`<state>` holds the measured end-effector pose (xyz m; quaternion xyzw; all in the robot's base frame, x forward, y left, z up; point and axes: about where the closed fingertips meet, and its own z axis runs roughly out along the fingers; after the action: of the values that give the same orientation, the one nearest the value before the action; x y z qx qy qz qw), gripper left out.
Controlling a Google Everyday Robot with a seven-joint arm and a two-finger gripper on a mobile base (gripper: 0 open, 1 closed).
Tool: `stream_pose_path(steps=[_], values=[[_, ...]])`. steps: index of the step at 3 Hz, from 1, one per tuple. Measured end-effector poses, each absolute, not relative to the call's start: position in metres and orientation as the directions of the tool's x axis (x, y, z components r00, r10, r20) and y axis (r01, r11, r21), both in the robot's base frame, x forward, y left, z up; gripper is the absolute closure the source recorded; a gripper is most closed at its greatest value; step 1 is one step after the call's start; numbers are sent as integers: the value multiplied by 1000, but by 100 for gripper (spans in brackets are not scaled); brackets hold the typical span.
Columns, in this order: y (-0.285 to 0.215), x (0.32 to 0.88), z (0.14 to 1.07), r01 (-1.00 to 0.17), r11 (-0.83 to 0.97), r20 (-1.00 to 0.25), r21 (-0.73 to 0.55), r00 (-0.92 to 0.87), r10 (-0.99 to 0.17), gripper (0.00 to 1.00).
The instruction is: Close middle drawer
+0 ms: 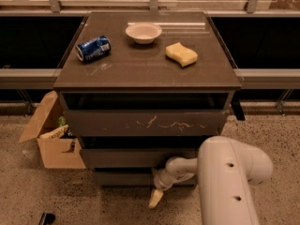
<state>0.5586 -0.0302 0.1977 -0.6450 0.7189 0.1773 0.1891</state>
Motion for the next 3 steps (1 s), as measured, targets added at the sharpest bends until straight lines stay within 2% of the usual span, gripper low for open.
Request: stream_pose_path(steps=[1,2,3], values=[[9,593,189,-991,36,-544,-126,39,-838,18],[13,598,201,-984,22,-556,-178,82,-827,41],[1,582,227,-982,16,-559,-188,93,-824,65]])
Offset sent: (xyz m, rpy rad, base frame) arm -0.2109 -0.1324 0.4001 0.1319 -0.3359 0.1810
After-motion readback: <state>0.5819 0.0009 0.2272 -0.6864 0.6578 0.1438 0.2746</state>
